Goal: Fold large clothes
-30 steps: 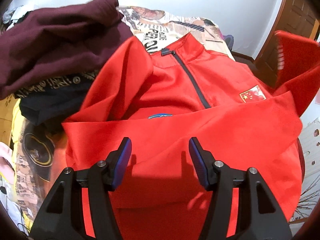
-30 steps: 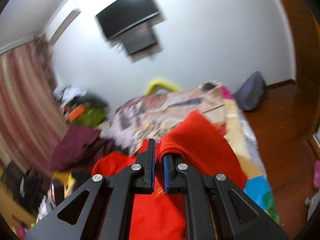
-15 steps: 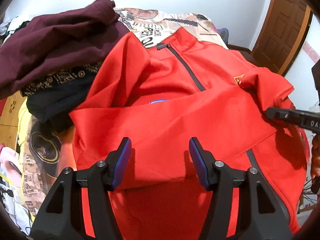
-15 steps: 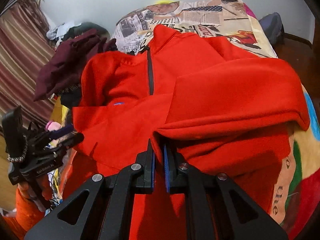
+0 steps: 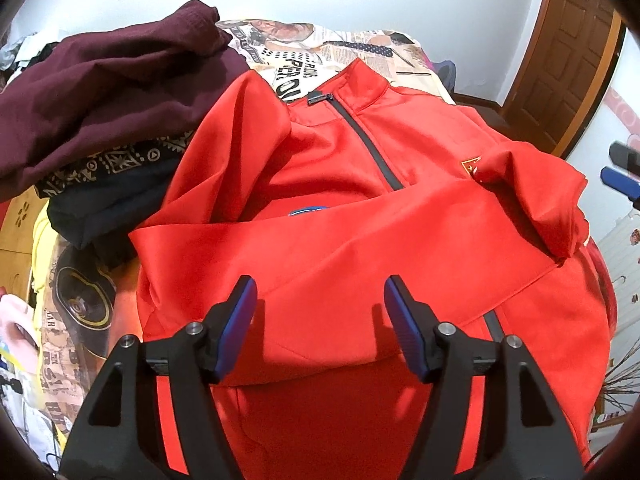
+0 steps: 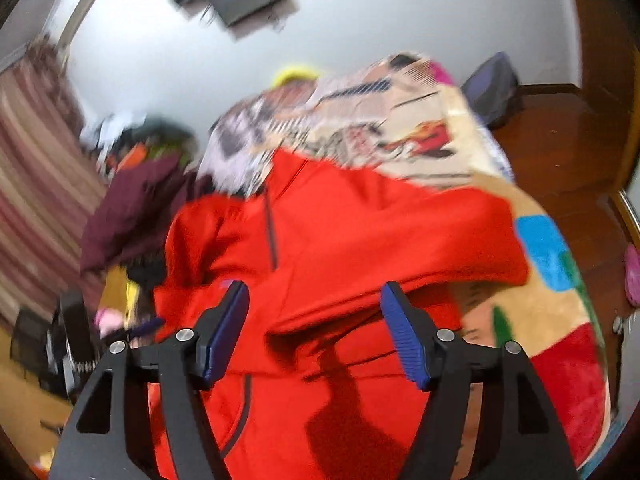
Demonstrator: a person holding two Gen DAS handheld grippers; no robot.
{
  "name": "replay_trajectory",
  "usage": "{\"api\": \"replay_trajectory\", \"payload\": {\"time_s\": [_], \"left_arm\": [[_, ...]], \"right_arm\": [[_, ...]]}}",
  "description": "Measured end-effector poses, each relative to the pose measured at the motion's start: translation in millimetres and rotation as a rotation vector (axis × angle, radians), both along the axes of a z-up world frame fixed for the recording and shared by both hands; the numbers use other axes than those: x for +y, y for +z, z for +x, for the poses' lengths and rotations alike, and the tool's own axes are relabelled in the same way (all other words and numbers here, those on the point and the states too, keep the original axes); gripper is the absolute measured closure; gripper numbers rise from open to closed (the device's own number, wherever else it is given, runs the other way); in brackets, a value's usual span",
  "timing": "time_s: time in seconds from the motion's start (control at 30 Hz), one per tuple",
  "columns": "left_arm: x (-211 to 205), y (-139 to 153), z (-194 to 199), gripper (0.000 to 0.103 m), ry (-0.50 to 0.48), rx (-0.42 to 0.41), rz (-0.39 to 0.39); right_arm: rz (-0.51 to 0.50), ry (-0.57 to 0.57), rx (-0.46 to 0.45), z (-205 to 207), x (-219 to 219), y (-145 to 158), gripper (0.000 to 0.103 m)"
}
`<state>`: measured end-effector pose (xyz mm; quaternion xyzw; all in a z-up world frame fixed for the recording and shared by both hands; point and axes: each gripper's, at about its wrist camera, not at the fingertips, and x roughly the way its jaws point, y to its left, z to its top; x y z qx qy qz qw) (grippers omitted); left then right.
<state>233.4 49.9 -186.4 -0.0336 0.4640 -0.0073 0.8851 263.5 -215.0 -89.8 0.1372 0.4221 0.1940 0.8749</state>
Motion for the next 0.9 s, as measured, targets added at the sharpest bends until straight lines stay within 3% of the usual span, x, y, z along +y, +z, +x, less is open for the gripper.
{"api": "replay_trajectory", "payload": {"time_s": [0.17,0.27,0.37,0.47,0.67,0.73,0.8,0.9], "left_arm": [[1.3,-1.1,0.9,0.038,0.006,0.001,-0.012],[2.9,-4.2,2.3,0.038,0.015,0.010,-0.018],[5.4,-8.0,4.0,0.038,0.025,0.019,-0.028],[7.6,-11.2,4.9,0.038,0.037,0.027,-0.027],[12.4,-12.2,3.6,0.038,0.046,0.027,-0.021],[14.7,-12.6,2.5,0.038,0.051,0.026,-0.024],[17.6,-12.6,0.9,0.038,0.056,0.025,-0.032],[20.6,-11.8,-0.5,0.038,0.062,0.020,-0.039]], "right_arm": [[0.052,-0.152,0.031,15.7,-30.0,-10.1,0.038],[0.076,-0.237,0.091,29.6,-46.9,-32.6,0.038],[0.111,-0.283,0.150,42.6,-58.9,-53.8,0.038],[0.101,-0.335,0.153,53.8,-65.8,-68.2,0.038],[0.207,-0.335,0.226,72.2,-69.9,-85.0,0.040],[0.229,-0.317,0.225,74.3,-67.1,-84.2,0.053],[0.213,-0.294,0.203,74.7,-61.5,-79.2,0.075],[0.175,-0.257,0.156,74.5,-51.3,-69.2,0.092]]}}
